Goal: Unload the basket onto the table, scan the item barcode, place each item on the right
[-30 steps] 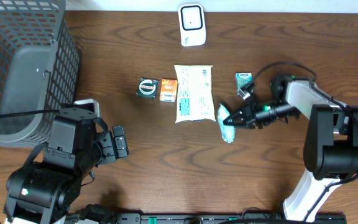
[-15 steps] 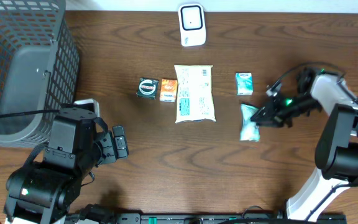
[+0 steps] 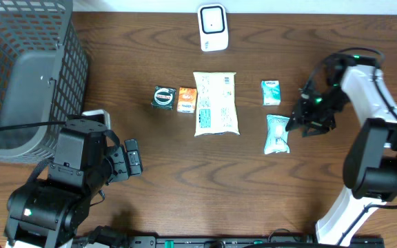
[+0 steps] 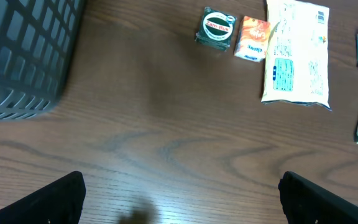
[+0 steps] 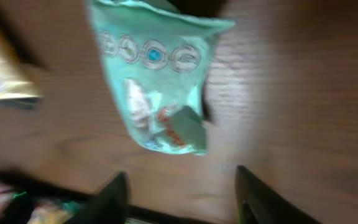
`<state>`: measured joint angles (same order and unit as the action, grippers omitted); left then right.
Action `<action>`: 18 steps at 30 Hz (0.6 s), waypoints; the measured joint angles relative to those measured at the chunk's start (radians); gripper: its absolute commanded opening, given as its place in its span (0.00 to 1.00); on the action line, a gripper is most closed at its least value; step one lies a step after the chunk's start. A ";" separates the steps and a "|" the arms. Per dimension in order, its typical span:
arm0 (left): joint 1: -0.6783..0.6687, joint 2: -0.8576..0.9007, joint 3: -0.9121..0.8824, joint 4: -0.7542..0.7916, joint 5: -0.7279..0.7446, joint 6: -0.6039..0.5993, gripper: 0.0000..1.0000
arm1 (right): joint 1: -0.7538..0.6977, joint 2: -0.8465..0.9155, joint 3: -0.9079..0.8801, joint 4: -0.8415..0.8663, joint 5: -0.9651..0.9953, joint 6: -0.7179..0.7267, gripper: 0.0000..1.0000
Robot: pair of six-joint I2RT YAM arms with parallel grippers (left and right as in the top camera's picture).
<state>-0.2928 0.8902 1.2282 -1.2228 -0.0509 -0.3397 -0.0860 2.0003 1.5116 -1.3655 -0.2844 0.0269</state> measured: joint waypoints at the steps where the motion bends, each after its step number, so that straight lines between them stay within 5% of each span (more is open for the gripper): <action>1: 0.000 0.000 0.000 0.000 0.000 0.000 0.98 | 0.026 0.000 0.000 0.002 0.051 0.032 0.74; 4: 0.000 0.000 0.000 0.000 0.000 0.000 0.98 | 0.059 0.000 -0.002 0.043 0.111 0.084 0.86; 18: 0.000 0.000 0.000 0.000 0.000 0.000 0.98 | -0.006 0.000 -0.148 0.222 -0.138 -0.028 0.90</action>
<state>-0.2928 0.8902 1.2282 -1.2228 -0.0509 -0.3397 -0.0921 2.0003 1.3632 -1.1435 -0.4225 -0.0010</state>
